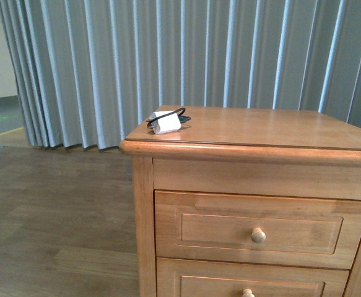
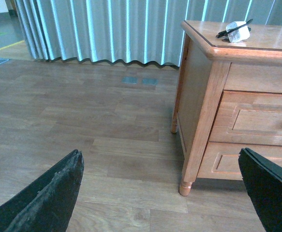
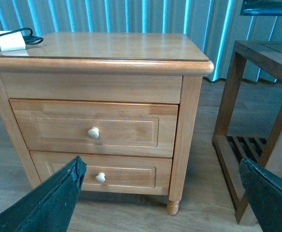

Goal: Put charger into drawer

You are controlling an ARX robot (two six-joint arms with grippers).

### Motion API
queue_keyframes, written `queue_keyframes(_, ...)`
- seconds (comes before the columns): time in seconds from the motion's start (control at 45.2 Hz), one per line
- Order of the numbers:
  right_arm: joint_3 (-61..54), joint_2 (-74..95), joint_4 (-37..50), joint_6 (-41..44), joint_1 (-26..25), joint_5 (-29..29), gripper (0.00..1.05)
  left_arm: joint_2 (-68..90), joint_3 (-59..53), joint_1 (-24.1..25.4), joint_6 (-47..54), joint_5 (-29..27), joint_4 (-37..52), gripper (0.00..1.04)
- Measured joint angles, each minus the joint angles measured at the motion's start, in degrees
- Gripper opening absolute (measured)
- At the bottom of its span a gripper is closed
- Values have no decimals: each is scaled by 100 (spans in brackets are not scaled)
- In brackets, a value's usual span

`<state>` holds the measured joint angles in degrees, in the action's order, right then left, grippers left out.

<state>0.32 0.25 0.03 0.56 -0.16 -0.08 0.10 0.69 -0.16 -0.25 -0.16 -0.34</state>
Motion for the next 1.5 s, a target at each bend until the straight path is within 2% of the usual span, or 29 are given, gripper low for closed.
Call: queue_keyframes(1.503, 0, 0, 0, 0, 0, 0, 96, 0, 0, 0, 0, 0, 0, 99)
